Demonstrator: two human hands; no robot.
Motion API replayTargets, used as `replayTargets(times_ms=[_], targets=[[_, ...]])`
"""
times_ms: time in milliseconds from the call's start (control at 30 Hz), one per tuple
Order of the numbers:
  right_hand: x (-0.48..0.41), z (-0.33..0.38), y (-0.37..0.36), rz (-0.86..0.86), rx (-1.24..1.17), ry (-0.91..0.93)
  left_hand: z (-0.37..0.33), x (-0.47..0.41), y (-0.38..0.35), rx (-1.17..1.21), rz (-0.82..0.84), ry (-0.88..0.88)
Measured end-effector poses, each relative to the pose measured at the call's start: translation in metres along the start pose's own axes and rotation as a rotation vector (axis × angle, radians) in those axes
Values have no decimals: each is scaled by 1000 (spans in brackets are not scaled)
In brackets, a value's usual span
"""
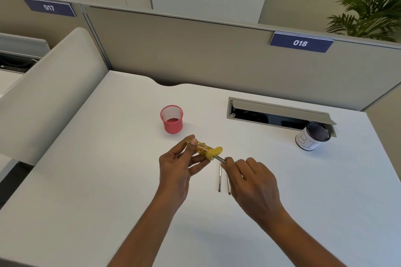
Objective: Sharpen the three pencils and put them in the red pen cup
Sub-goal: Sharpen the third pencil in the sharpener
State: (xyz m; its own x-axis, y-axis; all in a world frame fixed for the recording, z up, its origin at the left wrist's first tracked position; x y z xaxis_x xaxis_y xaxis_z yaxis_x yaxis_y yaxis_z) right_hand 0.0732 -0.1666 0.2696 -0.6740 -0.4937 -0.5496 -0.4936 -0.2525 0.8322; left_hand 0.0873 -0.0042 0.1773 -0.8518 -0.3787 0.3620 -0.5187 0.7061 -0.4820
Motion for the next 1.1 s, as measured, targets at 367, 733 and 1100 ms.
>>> replayTargets(times_ms=[367, 733, 1100], targets=[[39, -26, -60, 755, -1357, -1314, -2, 2, -1, -39, 44, -40], [-3, -13, -12, 268, -426, -279, -5, 0, -3, -24, 31, -36], [-1, -23, -11, 161, -665, -468, -1, 4, -2, -27, 41, -20]])
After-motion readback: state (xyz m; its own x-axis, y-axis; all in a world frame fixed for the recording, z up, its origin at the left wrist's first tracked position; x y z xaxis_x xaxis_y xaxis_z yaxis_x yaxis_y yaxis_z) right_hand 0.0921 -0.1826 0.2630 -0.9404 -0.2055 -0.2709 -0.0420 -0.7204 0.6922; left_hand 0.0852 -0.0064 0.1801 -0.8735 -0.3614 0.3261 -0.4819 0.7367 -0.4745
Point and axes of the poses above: each hand's wrist, its own x-axis away from the middle knuckle, its own y-axis out of the back of the hand, z = x × y, the point moved 10 cm from there along -x, towards the middle knuckle, and after that the axes turned 4 degrees about -y, right-handed, at the moved point
